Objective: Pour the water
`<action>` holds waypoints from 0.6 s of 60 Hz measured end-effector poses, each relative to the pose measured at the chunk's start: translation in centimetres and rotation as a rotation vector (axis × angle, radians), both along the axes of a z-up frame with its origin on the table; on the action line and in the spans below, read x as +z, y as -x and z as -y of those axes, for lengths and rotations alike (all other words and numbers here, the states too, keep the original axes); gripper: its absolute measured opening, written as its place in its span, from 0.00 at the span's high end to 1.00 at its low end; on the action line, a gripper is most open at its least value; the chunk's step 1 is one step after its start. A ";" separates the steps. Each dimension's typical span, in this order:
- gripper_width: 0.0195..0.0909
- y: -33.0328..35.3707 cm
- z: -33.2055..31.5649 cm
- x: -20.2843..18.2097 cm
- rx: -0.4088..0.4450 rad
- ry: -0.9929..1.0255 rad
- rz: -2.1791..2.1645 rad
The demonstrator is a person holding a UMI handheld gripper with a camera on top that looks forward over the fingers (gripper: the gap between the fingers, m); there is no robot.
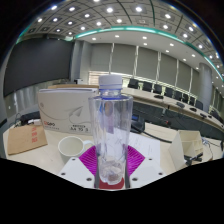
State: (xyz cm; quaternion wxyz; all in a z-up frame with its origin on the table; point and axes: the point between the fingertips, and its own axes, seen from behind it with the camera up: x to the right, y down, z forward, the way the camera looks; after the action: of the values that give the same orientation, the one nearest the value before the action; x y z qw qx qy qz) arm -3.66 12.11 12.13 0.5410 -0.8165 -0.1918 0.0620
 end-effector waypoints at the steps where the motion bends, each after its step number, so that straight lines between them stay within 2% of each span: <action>1: 0.79 -0.1 -0.1 -0.4 0.000 0.006 -0.011; 15: 0.77 -0.6 0.2 -5.7 -0.003 0.079 -0.077; 17: 0.77 -0.9 0.1 -5.2 -0.002 0.051 -0.105; 24: 0.65 -1.0 0.2 -5.4 -0.009 0.042 -0.138; 29: 0.54 -1.3 0.6 -5.5 -0.017 0.056 -0.127; 30: 0.49 -1.4 0.8 -5.6 -0.020 0.066 -0.125; 35: 0.11 -1.8 1.8 -6.0 -0.047 0.122 -0.100; 36: 0.06 -2.2 1.9 -6.0 -0.051 0.128 -0.095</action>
State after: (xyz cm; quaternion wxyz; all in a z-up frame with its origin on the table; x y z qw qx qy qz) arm -1.45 10.21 6.15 0.4975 -0.8503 -0.1406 0.0989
